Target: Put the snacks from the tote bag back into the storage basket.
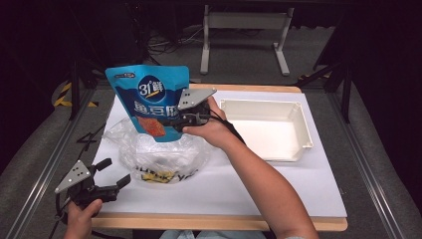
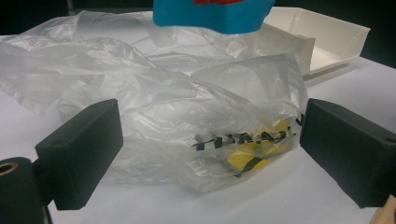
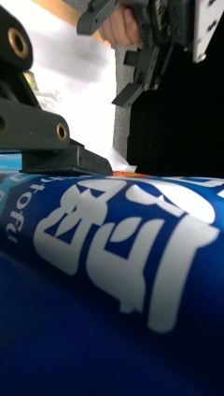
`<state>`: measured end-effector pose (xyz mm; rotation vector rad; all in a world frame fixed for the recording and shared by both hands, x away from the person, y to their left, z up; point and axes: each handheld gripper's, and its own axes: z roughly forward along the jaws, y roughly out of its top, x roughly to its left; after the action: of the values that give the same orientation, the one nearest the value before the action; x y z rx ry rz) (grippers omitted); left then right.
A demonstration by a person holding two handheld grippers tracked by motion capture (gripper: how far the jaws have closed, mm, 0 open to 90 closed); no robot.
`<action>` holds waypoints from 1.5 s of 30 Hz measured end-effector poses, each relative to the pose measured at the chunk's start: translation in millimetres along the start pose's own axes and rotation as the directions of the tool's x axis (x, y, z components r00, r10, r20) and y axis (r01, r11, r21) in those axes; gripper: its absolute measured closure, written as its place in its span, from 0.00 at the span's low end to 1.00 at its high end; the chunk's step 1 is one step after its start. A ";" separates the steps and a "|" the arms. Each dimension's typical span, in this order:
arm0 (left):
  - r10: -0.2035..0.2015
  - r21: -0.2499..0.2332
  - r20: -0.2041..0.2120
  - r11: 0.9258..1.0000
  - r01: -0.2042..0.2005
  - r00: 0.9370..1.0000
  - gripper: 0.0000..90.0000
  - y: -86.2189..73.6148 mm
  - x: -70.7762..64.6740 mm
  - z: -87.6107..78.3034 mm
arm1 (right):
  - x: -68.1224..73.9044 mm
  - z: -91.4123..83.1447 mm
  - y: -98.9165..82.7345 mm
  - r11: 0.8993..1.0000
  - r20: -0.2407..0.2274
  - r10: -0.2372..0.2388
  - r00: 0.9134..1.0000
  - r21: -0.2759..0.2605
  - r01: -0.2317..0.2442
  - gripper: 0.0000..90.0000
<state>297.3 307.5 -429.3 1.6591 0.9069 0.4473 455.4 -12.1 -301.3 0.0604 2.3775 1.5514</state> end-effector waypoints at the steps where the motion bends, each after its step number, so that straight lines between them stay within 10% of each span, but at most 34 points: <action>1: -0.001 -0.001 0.000 1.000 0.001 1.000 0.07 0.0 0.1 0.0 | 0.0 -2.3 2.0 1.000 -0.005 0.002 1.000 0.001 -0.002 0.60; 21: -0.014 0.007 -0.008 1.000 0.014 1.000 0.07 -1.1 2.1 0.4 | -10.2 -47.8 19.9 1.000 0.018 -0.014 1.000 -0.018 0.015 0.60; 45: -0.027 0.022 -0.023 0.999 0.028 0.999 0.07 -2.2 3.6 2.1 | -36.0 -131.4 -3.2 0.999 0.165 -0.020 0.986 0.048 0.012 0.60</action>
<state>300.3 309.0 -432.6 1.6625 0.9532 0.4399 454.5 -137.1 -247.2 0.1729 2.2795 1.4243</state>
